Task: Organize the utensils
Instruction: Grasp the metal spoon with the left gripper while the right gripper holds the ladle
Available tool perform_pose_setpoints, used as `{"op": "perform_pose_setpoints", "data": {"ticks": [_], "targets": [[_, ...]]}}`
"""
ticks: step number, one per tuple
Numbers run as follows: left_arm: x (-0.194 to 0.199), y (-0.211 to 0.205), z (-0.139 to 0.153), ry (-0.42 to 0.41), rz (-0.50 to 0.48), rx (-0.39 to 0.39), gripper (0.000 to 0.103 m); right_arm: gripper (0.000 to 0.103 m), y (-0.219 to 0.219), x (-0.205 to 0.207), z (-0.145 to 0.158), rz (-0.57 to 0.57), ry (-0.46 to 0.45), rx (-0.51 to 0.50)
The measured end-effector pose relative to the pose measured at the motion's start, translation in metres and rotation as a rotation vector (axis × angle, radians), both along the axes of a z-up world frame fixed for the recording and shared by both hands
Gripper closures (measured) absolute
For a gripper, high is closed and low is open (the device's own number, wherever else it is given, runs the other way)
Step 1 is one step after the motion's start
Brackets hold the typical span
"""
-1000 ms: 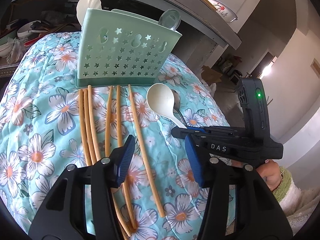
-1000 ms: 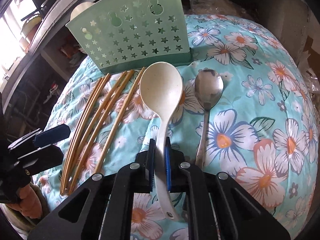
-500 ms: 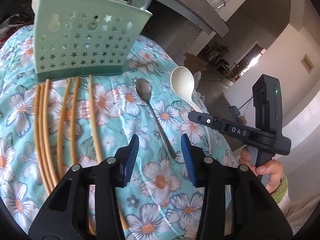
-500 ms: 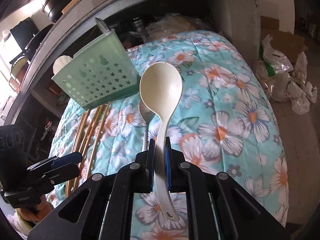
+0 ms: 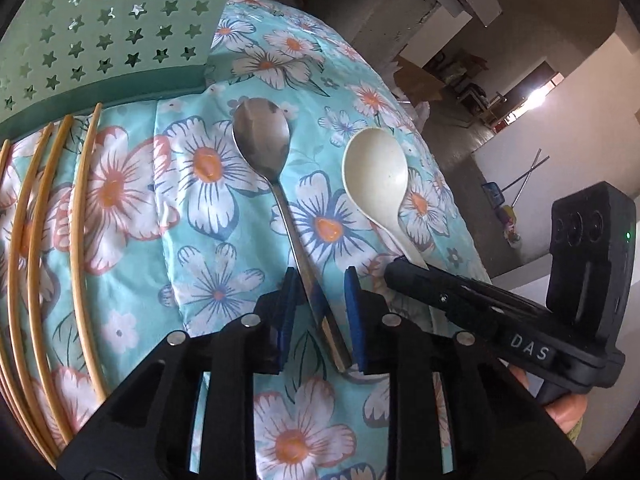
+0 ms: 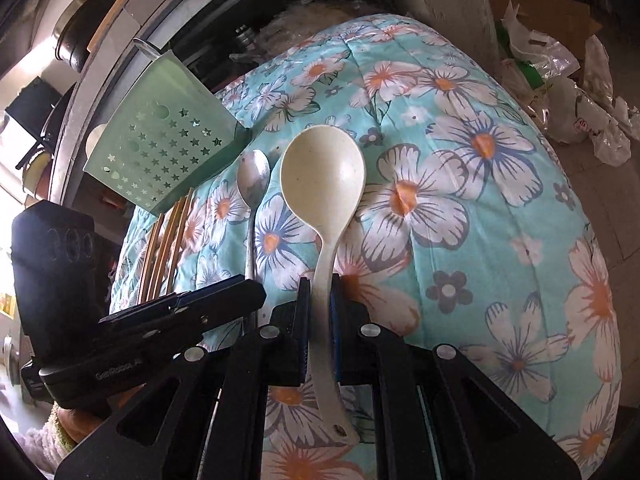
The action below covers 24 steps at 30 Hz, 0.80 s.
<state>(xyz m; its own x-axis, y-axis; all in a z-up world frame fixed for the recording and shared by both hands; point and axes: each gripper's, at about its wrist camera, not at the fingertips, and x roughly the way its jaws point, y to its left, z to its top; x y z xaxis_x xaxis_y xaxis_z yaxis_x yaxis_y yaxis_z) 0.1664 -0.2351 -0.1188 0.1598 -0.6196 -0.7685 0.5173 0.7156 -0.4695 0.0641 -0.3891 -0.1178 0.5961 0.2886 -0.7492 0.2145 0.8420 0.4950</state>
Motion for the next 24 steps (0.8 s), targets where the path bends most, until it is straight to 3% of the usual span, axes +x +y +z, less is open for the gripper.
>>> {"op": "perform_pose_setpoints", "data": {"ticks": [3,11,24], "targets": [[0.009,-0.002,-0.004,0.015,0.035,-0.003,0.092,0.094,-0.001,0.001,-0.003,0.003,-0.003,0.020],[0.005,0.018,-0.002,0.052,0.087,-0.031,0.101,0.095,0.005,0.002,0.000,0.030,-0.003,0.024],[-0.043,0.100,0.000,0.188,0.149,-0.066,0.101,0.096,0.036,-0.030,0.001,0.169,0.074,0.065]]}}
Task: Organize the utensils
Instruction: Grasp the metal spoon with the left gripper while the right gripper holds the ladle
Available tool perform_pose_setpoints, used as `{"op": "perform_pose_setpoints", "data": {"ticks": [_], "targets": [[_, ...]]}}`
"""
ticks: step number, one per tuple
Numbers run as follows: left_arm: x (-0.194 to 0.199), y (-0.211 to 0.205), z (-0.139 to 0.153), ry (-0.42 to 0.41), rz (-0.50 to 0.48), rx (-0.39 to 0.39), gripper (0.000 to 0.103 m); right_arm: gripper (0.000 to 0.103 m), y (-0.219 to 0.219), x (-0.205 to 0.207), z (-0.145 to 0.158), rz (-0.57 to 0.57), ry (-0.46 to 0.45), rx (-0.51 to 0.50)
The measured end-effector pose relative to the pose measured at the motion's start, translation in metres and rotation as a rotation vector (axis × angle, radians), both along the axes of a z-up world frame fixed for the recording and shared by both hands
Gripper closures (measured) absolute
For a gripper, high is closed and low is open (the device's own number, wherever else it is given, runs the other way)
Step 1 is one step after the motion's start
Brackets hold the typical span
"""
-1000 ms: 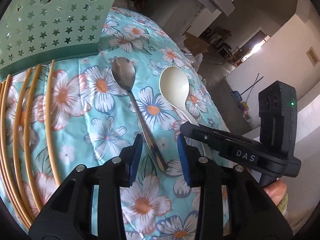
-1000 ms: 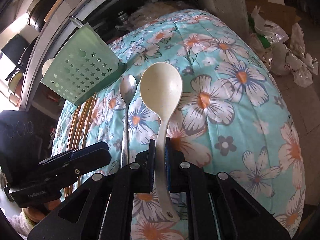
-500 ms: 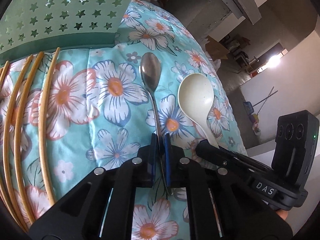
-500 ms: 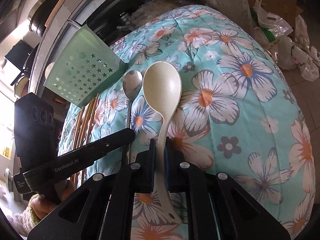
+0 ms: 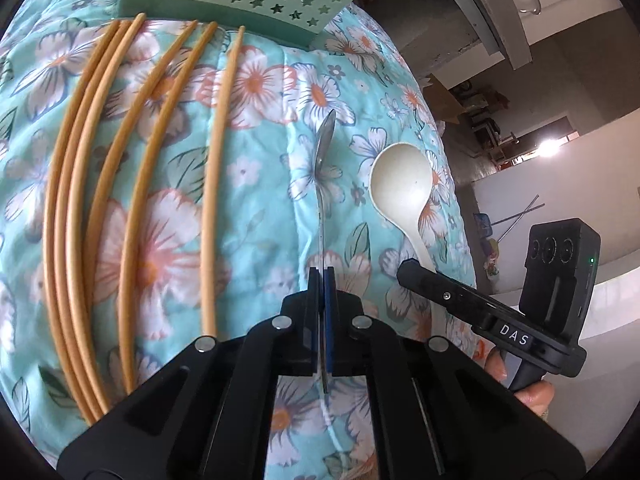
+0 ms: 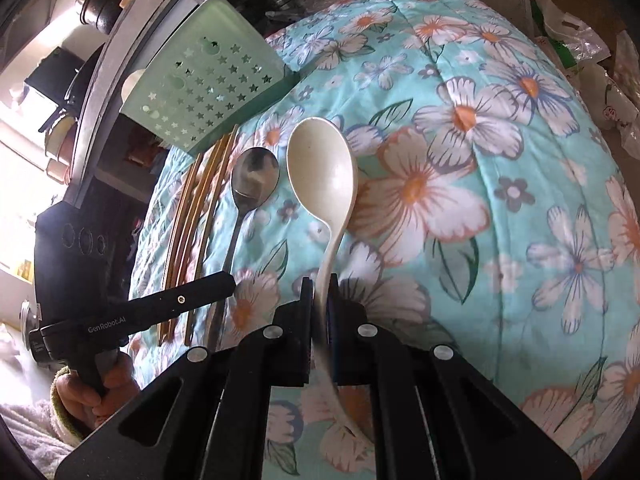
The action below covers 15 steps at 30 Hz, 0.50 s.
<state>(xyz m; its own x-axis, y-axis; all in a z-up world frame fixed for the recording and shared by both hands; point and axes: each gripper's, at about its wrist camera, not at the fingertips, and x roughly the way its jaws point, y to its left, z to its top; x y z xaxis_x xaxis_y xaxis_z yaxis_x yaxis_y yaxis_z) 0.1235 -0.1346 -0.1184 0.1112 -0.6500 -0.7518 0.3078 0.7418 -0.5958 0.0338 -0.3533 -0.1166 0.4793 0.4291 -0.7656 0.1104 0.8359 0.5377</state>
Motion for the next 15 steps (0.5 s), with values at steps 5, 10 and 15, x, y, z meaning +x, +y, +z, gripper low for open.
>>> {"op": "perform_pose_setpoints", "data": {"ticks": [5,10,15], "targets": [[-0.015,0.007,-0.004,-0.014,-0.039,0.028,0.100,0.090,0.006,-0.006,-0.002,0.041,0.031,-0.022],[-0.016,0.009,0.013,-0.099,-0.057,0.023,0.084,0.058,0.000,-0.008,0.011,0.041,-0.001,-0.050],[-0.008,0.003,0.033,-0.200,-0.089,0.062,0.076,0.052,-0.013,-0.001,0.026,0.014,-0.053,-0.084]]}}
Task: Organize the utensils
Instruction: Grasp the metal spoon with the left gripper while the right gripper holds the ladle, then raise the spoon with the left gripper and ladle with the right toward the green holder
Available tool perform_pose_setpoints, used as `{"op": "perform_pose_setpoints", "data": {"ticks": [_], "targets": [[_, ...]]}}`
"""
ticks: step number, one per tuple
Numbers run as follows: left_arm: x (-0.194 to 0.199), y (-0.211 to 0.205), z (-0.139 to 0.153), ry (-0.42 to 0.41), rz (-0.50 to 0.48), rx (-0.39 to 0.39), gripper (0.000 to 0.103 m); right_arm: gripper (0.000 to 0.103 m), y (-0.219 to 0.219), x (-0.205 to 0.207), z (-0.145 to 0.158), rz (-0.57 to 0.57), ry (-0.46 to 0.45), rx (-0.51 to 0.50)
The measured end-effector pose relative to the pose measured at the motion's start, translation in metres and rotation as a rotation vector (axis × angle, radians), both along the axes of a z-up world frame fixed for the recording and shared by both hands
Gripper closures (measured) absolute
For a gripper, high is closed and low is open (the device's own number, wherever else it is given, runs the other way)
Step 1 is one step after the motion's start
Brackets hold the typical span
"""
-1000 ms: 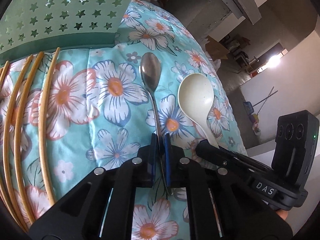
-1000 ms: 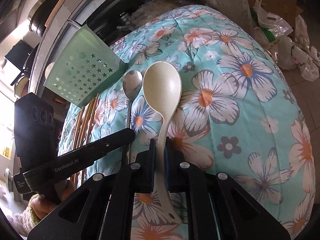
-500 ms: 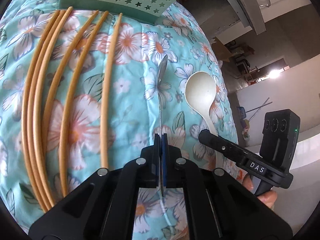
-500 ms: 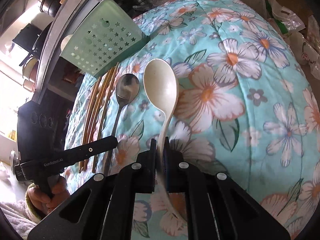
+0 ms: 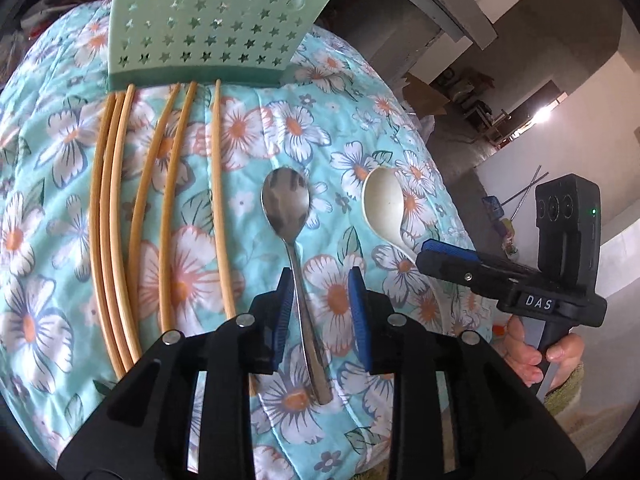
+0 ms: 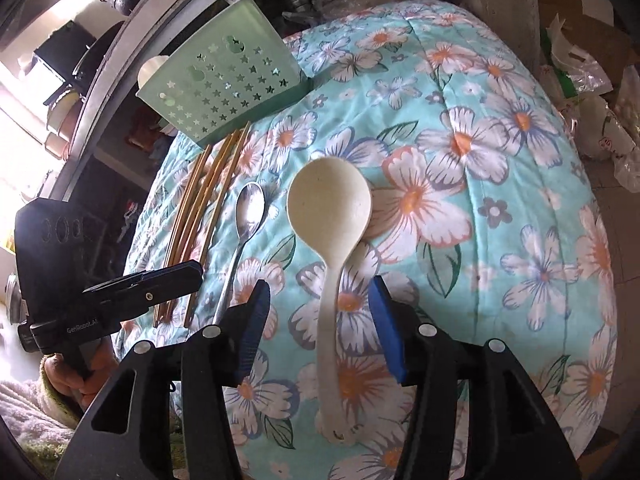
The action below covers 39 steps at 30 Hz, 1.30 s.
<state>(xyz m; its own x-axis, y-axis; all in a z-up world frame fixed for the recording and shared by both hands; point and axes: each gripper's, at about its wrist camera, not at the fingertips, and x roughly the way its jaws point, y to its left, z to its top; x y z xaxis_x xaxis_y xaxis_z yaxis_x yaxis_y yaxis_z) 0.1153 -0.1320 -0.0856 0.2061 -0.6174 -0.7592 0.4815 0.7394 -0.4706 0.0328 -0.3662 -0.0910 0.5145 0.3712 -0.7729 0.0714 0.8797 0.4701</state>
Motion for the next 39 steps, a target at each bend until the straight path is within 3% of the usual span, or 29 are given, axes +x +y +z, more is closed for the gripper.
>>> {"op": "perform_pose_setpoints", "data": {"ticks": [7,21,30,39], "targets": [[0.030,-0.013,0.010,-0.104,-0.043,0.130,0.073,0.052,-0.022,0.019,0.008,-0.025,-0.060,-0.009],[0.069,-0.064,-0.013,-0.099,-0.227,0.255,0.073,0.054,-0.021,0.073,-0.011,0.175,-0.050,-0.016],[0.074,-0.073,-0.019,-0.085,-0.267,0.270,0.074,0.067,-0.011,0.090,-0.016,0.284,-0.028,-0.075],[0.070,-0.076,-0.020,-0.103,-0.280,0.291,0.091,0.095,0.004,0.087,-0.017,0.344,-0.013,-0.126]]}}
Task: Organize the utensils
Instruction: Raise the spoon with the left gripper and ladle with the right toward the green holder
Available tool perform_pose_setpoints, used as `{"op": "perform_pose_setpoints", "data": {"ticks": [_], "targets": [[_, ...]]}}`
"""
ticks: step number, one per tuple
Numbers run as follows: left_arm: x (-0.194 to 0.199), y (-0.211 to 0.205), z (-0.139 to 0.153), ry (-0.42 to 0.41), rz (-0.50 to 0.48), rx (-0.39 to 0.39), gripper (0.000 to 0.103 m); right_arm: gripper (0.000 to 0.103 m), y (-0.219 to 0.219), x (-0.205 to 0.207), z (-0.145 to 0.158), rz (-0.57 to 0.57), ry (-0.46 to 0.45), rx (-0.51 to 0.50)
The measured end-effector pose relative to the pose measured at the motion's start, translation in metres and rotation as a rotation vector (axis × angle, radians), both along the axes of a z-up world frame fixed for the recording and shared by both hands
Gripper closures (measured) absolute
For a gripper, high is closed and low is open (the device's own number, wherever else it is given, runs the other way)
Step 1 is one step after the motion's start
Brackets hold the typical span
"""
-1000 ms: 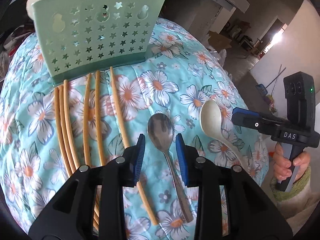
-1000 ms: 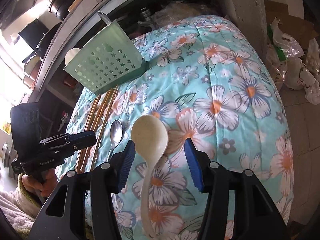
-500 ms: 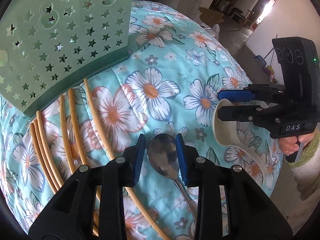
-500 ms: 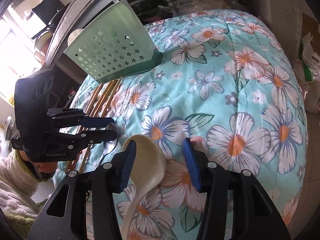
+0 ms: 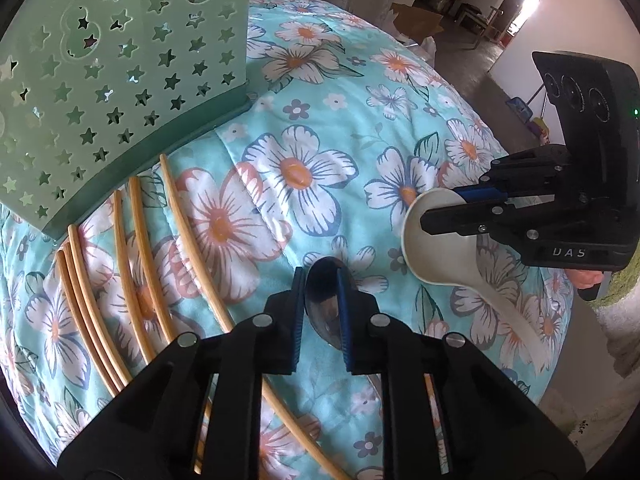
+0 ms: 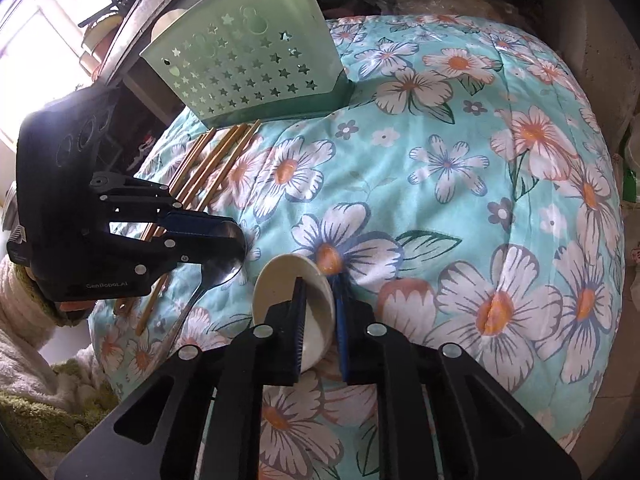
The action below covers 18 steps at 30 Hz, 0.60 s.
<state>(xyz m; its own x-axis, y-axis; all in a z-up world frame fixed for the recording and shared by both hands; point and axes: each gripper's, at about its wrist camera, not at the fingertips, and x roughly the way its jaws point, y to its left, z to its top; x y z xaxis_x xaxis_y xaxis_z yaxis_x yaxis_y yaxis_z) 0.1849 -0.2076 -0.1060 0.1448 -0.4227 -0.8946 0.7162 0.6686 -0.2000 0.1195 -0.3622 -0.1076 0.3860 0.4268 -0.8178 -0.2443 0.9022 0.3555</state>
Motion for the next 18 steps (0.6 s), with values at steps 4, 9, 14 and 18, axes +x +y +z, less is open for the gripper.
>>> {"op": "perform_pose_setpoints", "data": {"ticks": [4,9,14,18], "targets": [[-0.001,0.006,0.003,0.004,0.008,-0.018,0.096,0.097,0.003,-0.005,0.007,-0.014,-0.021,-0.018],[-0.007,0.014,0.011,0.000,0.023,-0.044,0.101,0.097,0.005,-0.015,0.023,-0.055,-0.071,-0.072],[-0.012,0.031,0.027,-0.016,0.064,-0.083,0.101,0.097,-0.002,-0.023,0.048,-0.139,-0.148,-0.107],[-0.018,0.052,0.053,-0.065,0.108,-0.133,0.101,0.097,-0.008,-0.031,0.072,-0.209,-0.233,-0.116]]}}
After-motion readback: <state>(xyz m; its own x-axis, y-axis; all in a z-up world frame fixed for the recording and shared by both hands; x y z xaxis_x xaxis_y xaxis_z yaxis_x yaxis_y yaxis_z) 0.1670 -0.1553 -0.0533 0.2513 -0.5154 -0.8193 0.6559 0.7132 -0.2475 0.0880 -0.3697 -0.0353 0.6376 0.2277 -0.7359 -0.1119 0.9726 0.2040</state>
